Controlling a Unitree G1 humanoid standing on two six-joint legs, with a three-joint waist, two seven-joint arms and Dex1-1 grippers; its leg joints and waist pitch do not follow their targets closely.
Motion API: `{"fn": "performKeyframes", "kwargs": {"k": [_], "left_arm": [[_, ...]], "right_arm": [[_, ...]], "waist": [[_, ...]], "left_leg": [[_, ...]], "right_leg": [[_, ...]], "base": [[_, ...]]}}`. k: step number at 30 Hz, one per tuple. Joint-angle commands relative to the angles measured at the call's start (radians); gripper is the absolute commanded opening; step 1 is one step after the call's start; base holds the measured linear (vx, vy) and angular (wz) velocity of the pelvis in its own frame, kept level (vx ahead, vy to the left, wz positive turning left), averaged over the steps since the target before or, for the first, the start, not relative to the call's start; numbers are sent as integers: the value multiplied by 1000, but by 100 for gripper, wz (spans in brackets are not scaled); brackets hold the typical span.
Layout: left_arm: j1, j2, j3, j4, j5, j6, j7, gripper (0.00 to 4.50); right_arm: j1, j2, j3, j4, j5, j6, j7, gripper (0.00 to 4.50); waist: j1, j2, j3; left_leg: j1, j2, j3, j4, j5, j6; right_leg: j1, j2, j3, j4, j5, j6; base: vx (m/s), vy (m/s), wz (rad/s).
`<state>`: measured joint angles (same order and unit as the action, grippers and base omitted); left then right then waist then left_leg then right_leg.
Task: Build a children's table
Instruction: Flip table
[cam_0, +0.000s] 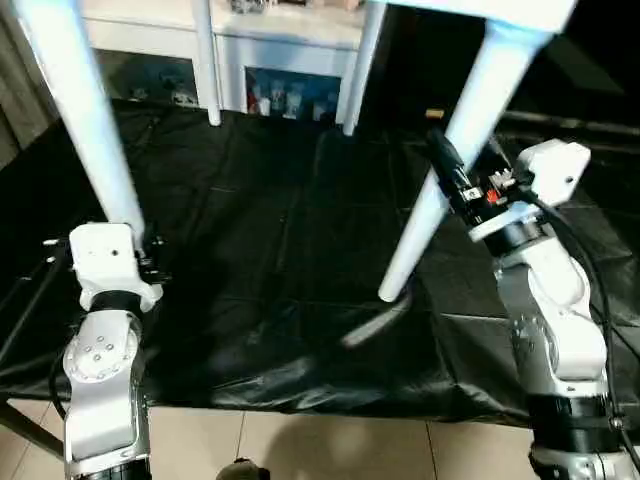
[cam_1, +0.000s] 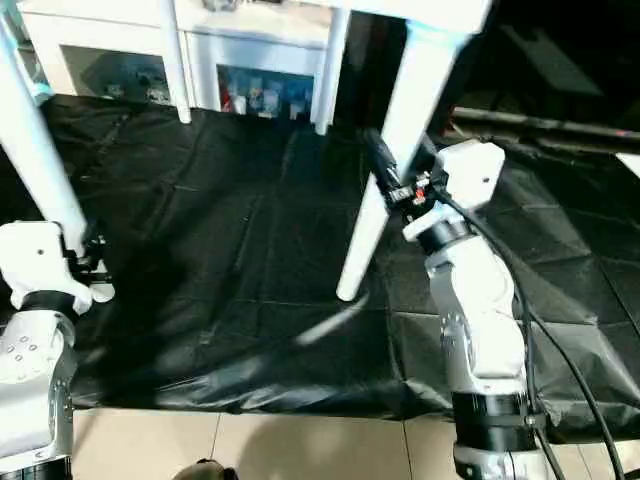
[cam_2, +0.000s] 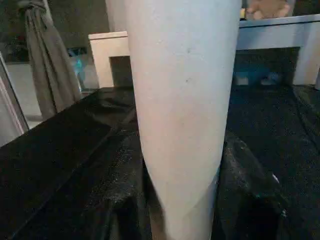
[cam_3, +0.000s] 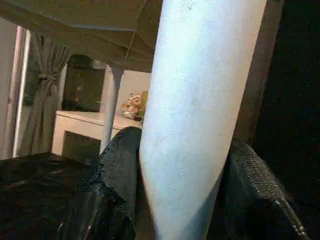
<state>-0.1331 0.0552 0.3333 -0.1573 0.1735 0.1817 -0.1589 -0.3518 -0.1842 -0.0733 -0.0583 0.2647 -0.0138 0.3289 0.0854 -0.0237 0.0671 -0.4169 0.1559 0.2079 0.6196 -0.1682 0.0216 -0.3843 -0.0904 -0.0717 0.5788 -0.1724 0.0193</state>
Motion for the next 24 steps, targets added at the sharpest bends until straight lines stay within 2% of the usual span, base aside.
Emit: {"fn": "performKeyframes", "kwargs": {"k": [1, 2, 3, 4, 5, 6, 7, 8, 9, 10, 11, 12, 13, 14, 15, 16, 17, 18, 19, 20, 21, 22, 23, 24], "left_arm": [[-29, 35, -63, -86, 17, -71, -15, 159], [-23, 41, -66, -91, 18, -75, -13, 159], [-14, 46, -71, -102, 20, -76, -14, 159], [-10, 47, -73, -108, 21, -76, -14, 159], [4, 53, -80, -122, 26, -72, -16, 159], [4, 53, -80, -122, 26, -72, -16, 159], [21, 54, -83, -138, 17, -69, -23, 194], [21, 54, -83, -138, 17, -69, -23, 215], [32, 46, -79, -148, -11, -61, -35, 229], [41, 41, -77, -155, -27, -53, -41, 231], [45, 41, -77, -157, -31, -53, -43, 238], [62, 41, -72, -165, -44, -43, -44, 247], [67, 42, -70, -166, -47, -39, -41, 256], [71, 45, -68, -165, -49, -41, -40, 263], [78, 50, -63, -161, -56, -42, -39, 270], [86, 58, -52, -158, -55, -50, -34, 287], [92, 64, -47, -158, -56, -53, -30, 297], [102, 69, -34, -159, -63, -52, -29, 306], [113, 75, -25, -164, -71, -54, -31, 315], [143, 82, -10, -184, -89, -57, -42, 315], [155, 83, -7, -193, -94, -58, -45, 333], [169, 82, -4, -205, -99, -60, -48, 343], [181, 80, -3, -216, -104, -62, -52, 351], [196, 78, -4, -229, -112, -64, -56, 360]], "right_arm": [[67, -50, 68, 66, -156, 15, 17, 181], [78, -45, 74, 75, -157, 13, 16, 181], [88, -38, 75, 94, -155, 12, 10, 181], [92, -37, 75, 102, -157, 11, 6, 181], [100, -34, 79, 119, -160, 13, -3, 181], [100, -34, 79, 119, -160, 13, -3, 181], [109, -28, 80, 135, -145, 12, 2, 181], [109, -28, 80, 135, -145, 12, 2, 216], [113, -21, 76, 147, -132, 2, 4, 237], [115, -17, 71, 156, -117, -4, 6, 251], [115, -15, 69, 159, -111, -6, 9, 256], [116, -16, 64, 177, -96, -19, 13, 262], [116, -18, 64, 182, -95, -24, 12, 268], [117, -20, 64, 187, -94, -28, 12, 276], [120, -22, 64, 189, -94, -35, 8, 286], [127, -24, 64, 186, -92, -40, 6, 302], [131, -26, 65, 185, -91, -44, 5, 310], [141, -24, 63, 182, -87, -51, 3, 319], [153, -23, 60, 179, -92, -59, -1, 330], [180, -18, 52, 164, -96, -69, -7, 330], [187, -17, 49, 162, -97, -74, -7, 346], [196, -16, 46, 158, -100, -81, -12, 354], [204, -16, 44, 153, -105, -85, -20, 364], [213, -14, 41, 148, -111, -92, -29, 374]], "waist": [[-14, 33, -58], [-11, 30, -59], [-12, 17, -56], [-14, 12, -54], [-15, 15, -52], [-20, 14, -50], [-24, 31, -41], [29, 38, -50], [88, 45, -48], [61, 3, -67], [25, -88, -77], [18, -30, -47], [29, -26, -25], [2, -21, -10], [-4, 9, -19], [-53, 34, -34], [-46, 58, -63], [-44, 75, -58], [-68, 57, -66], [-75, 44, -60], [-75, 37, -53], [-76, 30, -55], [-76, 24, -53], [-73, 18, -56]], "left_leg": [[57, 82, -36, -176, -851, -228], [57, 80, -25, -180, -844, -229], [71, 72, -17, -164, -820, -220], [104, 63, -20, -125, -795, -203], [121, 62, -32, -103, -788, -193], [127, 62, -44, -90, -782, -181], [103, 75, -51, -125, -816, -179], [-63, 93, -1, -242, -933, -225], [-88, 71, 67, -260, -925, -233], [-17, 67, 93, -242, -728, -255], [142, 42, -36, 130, -320, -206], [104, 19, -108, 184, -168, -126], [40, -2, -131, 192, -58, -100], [59, 14, -183, 185, -178, -164], [97, 24, -203, 158, -354, -199], [48, 58, -250, -46, -841, -267], [18, 66, -278, -120, -1027, -230], [34, 61, -277, -124, -1011, -213], [55, 56, -262, -97, -851, -185], [33, 46, -238, -84, -693, -169], [22, 41, -226, -83, -645, -166], [20, 38, -204, -72, -566, -157], [28, 40, -189, -65, -515, -144], [30, 45, -176, -64, -450, -124]], "right_leg": [[-7, -13, -2, -23, -402, -83], [-6, -17, 1, -19, -434, -82], [-19, -27, 4, -47, -506, -77], [-38, -47, 3, -92, -599, -64], [-46, -61, 0, -115, -638, -56], [-42, -69, -8, -133, -666, -43], [-5, -45, -49, -122, -667, -21], [133, 16, -69, 163, -328, -61], [118, 45, -83, 177, -261, -65], [78, 3, 2, 172, -513, -50], [-113, -173, 66, -71, -1003, -12], [-107, -240, 112, -142, -1137, -58], [-17, -208, 63, -133, -1144, -128], [16, -201, 0, -100, -1004, -160], [14, -172, -33, -82, -915, -149], [53, -39, -74, 39, -583, -105], [114, -13, -53, 124, -187, -109], [99, -14, -43, 112, -109, -113], [86, -42, -28, 67, -64, -120], [96, -69, -13, 22, -125, -116], [98, -80, -7, 5, -201, -110], [94, -98, 2, -26, -346, -114], [78, -106, 14, -48, -442, -122], [75, -108, 19, -55, -464, -133]], "base": [[0, 0, 0], [0, 0, 0], [0, 0, 0], [0, 0, 0], [0, 0, 0], [0, 0, 0], [-67, -12, -12], [-67, -12, -12], [-110, -14, 14], [-10, -116, 15], [-10, -116, 15], [45, -113, -9], [-10, 55, -26], [-10, 55, -26], [-8, 138, -20], [-79, 145, -16], [-79, 145, -16], [-78, 104, -17], [-22, 50, -11], [-22, 50, -11], [0, 0, 0], [-30, -52, -7], [-30, -52, -7], [3, -88, 3]]}}
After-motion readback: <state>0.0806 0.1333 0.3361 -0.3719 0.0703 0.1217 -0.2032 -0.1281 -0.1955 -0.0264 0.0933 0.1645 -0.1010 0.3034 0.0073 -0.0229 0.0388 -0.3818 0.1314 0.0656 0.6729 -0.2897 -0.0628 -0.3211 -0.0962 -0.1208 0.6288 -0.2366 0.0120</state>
